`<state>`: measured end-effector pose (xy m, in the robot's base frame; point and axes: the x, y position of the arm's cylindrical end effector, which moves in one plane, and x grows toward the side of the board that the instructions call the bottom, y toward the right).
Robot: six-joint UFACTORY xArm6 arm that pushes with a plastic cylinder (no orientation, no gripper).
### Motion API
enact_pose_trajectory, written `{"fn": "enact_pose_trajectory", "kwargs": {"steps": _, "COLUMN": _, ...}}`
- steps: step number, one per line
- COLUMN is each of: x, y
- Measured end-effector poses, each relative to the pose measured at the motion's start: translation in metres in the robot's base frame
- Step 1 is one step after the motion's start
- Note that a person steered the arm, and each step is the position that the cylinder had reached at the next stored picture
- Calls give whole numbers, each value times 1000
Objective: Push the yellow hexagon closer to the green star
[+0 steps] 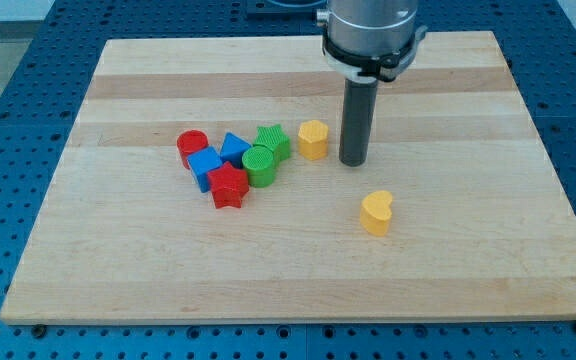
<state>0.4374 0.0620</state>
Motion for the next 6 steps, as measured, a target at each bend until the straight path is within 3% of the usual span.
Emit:
{"fn": "enact_pose_trajectory", "kwargs": {"steps": 1, "x": -6, "y": -10}}
{"fn": "enact_pose_trajectory", "kwargs": {"steps": 3, "x": -58, "y": -48}}
{"fn": "enact_pose_trajectory", "kwargs": {"steps": 5, "x": -48, "y": -33}}
{"fn": "enact_pose_trajectory", "kwargs": {"steps": 6, "x": -56, "y": -57}}
